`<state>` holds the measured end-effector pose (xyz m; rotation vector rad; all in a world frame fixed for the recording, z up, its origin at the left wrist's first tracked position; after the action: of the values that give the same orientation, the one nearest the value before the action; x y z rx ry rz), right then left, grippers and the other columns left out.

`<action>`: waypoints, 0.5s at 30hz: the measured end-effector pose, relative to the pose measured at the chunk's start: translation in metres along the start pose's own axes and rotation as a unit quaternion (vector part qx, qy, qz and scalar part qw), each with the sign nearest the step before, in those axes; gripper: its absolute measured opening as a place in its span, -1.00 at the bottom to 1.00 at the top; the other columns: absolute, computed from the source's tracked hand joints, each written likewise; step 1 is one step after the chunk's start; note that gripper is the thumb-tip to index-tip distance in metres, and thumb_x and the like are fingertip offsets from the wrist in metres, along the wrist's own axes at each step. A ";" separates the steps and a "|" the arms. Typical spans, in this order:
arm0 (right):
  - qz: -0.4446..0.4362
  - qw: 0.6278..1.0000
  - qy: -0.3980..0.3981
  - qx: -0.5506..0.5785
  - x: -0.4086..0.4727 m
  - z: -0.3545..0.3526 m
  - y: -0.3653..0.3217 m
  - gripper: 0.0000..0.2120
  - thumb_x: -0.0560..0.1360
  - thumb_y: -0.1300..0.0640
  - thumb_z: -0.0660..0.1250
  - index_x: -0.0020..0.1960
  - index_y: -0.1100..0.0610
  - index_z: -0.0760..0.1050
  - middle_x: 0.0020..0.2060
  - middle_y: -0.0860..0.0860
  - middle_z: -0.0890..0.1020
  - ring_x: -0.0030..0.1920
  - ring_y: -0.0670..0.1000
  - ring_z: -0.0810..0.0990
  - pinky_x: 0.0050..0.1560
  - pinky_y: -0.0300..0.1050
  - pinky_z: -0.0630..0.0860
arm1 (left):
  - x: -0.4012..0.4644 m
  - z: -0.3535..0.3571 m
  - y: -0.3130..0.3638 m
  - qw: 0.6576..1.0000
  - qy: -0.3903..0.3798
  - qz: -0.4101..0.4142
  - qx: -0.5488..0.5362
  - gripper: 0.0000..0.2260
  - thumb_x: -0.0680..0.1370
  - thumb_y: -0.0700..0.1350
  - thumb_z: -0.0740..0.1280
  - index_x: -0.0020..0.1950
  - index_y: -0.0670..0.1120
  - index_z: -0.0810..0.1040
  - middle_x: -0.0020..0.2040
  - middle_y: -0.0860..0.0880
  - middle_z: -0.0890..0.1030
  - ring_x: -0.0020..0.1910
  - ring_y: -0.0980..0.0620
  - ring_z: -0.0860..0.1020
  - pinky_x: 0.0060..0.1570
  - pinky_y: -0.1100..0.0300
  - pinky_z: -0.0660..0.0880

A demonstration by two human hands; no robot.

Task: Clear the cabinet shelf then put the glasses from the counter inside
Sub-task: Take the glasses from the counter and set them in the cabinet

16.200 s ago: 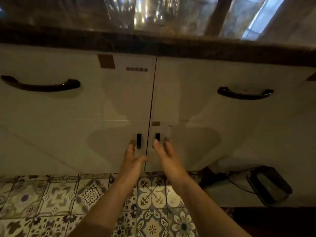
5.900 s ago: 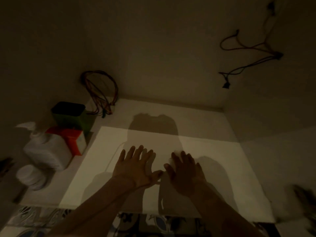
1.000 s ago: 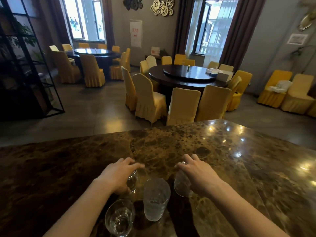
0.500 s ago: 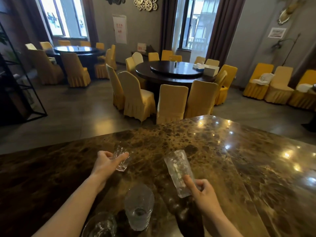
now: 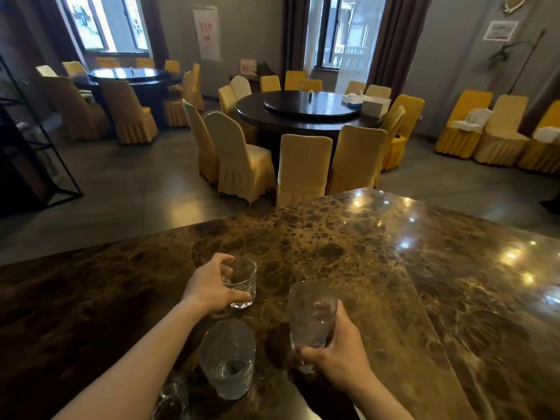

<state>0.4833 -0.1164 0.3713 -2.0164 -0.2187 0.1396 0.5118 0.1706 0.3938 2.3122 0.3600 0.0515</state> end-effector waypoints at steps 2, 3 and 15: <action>-0.001 1.000 -0.001 -0.012 -0.002 -0.001 0.003 -0.27 0.07 0.02 0.67 0.18 -0.12 0.48 0.05 -0.20 0.65 0.08 -0.25 0.62 0.00 -0.38 0.53 | 0.000 0.003 0.004 0.999 -0.003 0.014 0.045 -0.15 0.15 0.09 0.68 0.35 0.08 0.38 0.08 0.12 0.55 0.06 0.11 0.55 0.06 0.14 0.52; 0.002 1.000 -0.003 -0.015 -0.002 -0.002 0.004 -0.26 0.06 0.00 0.67 0.18 -0.14 0.47 0.05 -0.22 0.65 0.08 -0.28 0.61 -0.01 -0.40 0.52 | 0.000 0.004 0.005 0.998 -0.005 0.017 0.059 -0.14 0.14 0.10 0.68 0.35 0.08 0.37 0.09 0.11 0.56 0.06 0.10 0.56 0.06 0.13 0.53; 0.083 0.992 -0.055 -0.080 -0.018 -0.030 -0.006 -0.17 0.25 0.25 0.66 0.39 -0.12 0.38 0.22 -0.16 0.59 0.22 -0.15 0.55 0.12 -0.35 0.43 | -0.009 0.001 0.019 0.990 -0.048 0.028 0.130 0.02 0.19 0.17 0.63 0.52 0.11 0.14 0.42 -0.01 0.43 0.31 -0.04 0.48 0.27 -0.10 0.47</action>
<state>0.4713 -0.1441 0.3898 -2.1886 -0.1348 0.3499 0.5078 0.1547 0.4078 2.5723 0.2642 -0.0834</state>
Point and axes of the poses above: each hand's wrist, its own x-axis towards the middle knuckle, its own z-axis out of the palm, y = z × x, the point moved 7 cm from there along x, towards the middle knuckle
